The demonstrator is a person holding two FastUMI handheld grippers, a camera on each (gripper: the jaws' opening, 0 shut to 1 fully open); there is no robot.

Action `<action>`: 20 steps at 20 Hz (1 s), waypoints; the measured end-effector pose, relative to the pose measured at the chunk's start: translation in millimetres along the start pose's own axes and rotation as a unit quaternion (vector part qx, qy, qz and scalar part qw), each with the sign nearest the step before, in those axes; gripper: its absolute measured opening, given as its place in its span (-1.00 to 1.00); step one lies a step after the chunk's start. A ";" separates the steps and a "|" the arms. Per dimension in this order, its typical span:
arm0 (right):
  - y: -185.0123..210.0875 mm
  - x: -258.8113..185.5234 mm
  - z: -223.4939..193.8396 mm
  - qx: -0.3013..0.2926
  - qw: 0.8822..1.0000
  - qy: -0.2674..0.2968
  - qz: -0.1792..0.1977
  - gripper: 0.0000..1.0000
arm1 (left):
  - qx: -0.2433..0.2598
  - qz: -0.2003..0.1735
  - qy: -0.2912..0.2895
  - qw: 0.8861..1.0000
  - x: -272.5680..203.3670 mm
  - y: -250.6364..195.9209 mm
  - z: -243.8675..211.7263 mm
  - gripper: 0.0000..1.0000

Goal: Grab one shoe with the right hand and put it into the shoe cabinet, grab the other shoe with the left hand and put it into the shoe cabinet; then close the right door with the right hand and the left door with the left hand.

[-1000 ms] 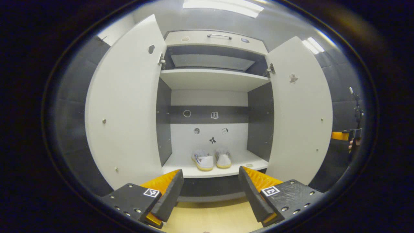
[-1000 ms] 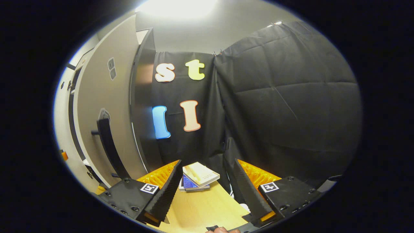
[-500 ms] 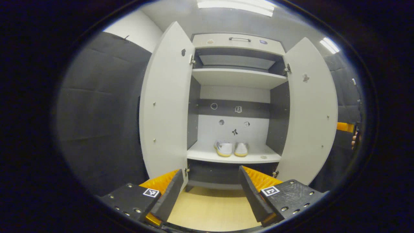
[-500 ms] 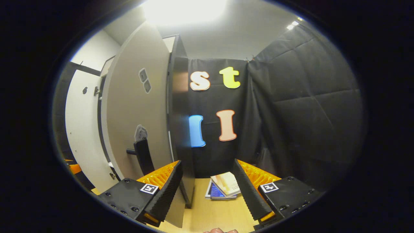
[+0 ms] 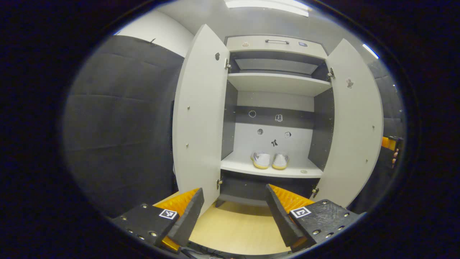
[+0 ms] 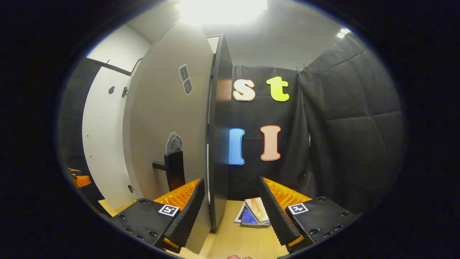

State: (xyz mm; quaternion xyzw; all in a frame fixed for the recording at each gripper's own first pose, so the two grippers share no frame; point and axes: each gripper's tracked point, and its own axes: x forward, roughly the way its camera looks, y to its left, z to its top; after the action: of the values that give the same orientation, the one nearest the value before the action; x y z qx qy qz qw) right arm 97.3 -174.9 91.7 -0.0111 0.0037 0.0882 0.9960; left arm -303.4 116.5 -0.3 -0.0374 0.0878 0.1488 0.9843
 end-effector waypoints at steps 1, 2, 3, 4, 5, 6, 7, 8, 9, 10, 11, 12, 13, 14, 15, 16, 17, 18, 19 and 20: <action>2.8 -0.8 -1.2 0.010 1.000 0.003 -0.001 0.87 | -0.005 -0.004 -0.002 1.000 1.9 0.9 2.0 1.00; 6.3 -0.6 -2.4 0.017 1.000 0.009 -0.003 0.87 | -0.008 -0.006 -0.001 1.000 5.4 3.2 1.2 0.94; 12.2 0.5 -2.0 0.021 1.000 0.013 -0.002 0.87 | -0.009 -0.008 0.001 1.000 7.0 5.0 -0.1 1.00; 19.7 1.2 -1.3 0.022 1.000 0.015 -0.001 0.87 | -0.008 -0.011 0.003 1.000 9.3 6.7 -0.9 0.94; 26.9 1.7 -0.6 0.024 1.000 0.014 -0.001 0.87 | -0.006 -0.013 0.003 1.000 11.8 8.7 -1.1 0.94; 34.9 1.8 -0.4 0.026 1.000 0.011 -0.001 0.86 | -0.003 -0.015 0.006 1.000 14.5 10.9 -5.3 0.94; 43.3 2.5 -1.0 0.030 0.999 0.010 -0.001 0.86 | -0.003 -0.015 0.013 1.000 17.0 14.9 -12.1 0.94; 50.5 2.5 -2.9 0.037 0.999 0.011 -0.003 0.86 | -0.005 -0.020 0.019 1.000 18.9 17.0 -16.1 0.97; 57.6 4.1 -3.5 0.043 0.999 0.011 -0.004 0.86 | -0.008 -0.024 0.023 0.999 20.0 19.7 -20.3 1.00; 65.1 5.6 -6.6 0.044 0.999 0.016 -0.006 0.87 | -0.009 -0.026 0.025 0.999 20.1 22.7 -23.0 0.94; 69.7 10.3 -3.1 0.049 0.999 0.012 -0.008 0.87 | -0.009 -0.025 0.026 0.999 20.2 27.4 -24.2 1.00; 76.2 11.7 -3.1 0.049 0.999 0.012 -0.009 0.86 | -0.009 -0.022 0.027 0.999 20.2 33.4 -25.4 0.94; 82.8 13.1 -2.2 0.048 0.999 0.009 -0.010 0.86 | -0.012 -0.023 0.028 0.999 20.1 39.0 -25.1 1.00; 90.1 13.8 -3.1 0.042 0.999 0.009 -0.010 0.86 | -0.015 -0.023 0.028 0.999 19.3 43.8 -26.2 0.94; 96.5 15.5 -2.3 0.037 0.999 0.008 -0.010 0.86 | -0.019 -0.024 0.027 0.999 19.8 49.7 -26.7 0.94; 103.5 17.5 -2.6 0.032 0.999 0.008 -0.009 0.86 | -0.023 -0.026 0.028 0.999 20.6 55.9 -27.4 0.95; 110.8 21.1 -1.0 0.031 0.999 0.008 -0.007 0.87 | -0.027 -0.027 0.029 0.999 21.3 61.9 -27.6 0.94; 118.9 24.8 -2.1 0.031 0.999 0.010 -0.004 0.87 | -0.031 -0.027 0.029 0.999 21.1 68.8 -27.4 0.94; 127.4 28.6 -3.2 0.030 0.999 0.015 -0.001 0.87 | -0.035 -0.025 0.028 0.999 20.7 76.0 -27.4 0.94; 135.7 33.4 -4.6 0.028 0.999 0.022 -0.001 0.87 | -0.038 -0.023 0.027 0.999 19.9 83.8 -26.9 0.95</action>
State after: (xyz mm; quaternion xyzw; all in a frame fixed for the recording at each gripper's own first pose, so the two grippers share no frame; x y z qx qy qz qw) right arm 106.3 -35.6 83.9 0.0149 0.0278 0.0864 0.9958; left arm -314.1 199.4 -34.3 -0.0811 0.1078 0.1278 0.9826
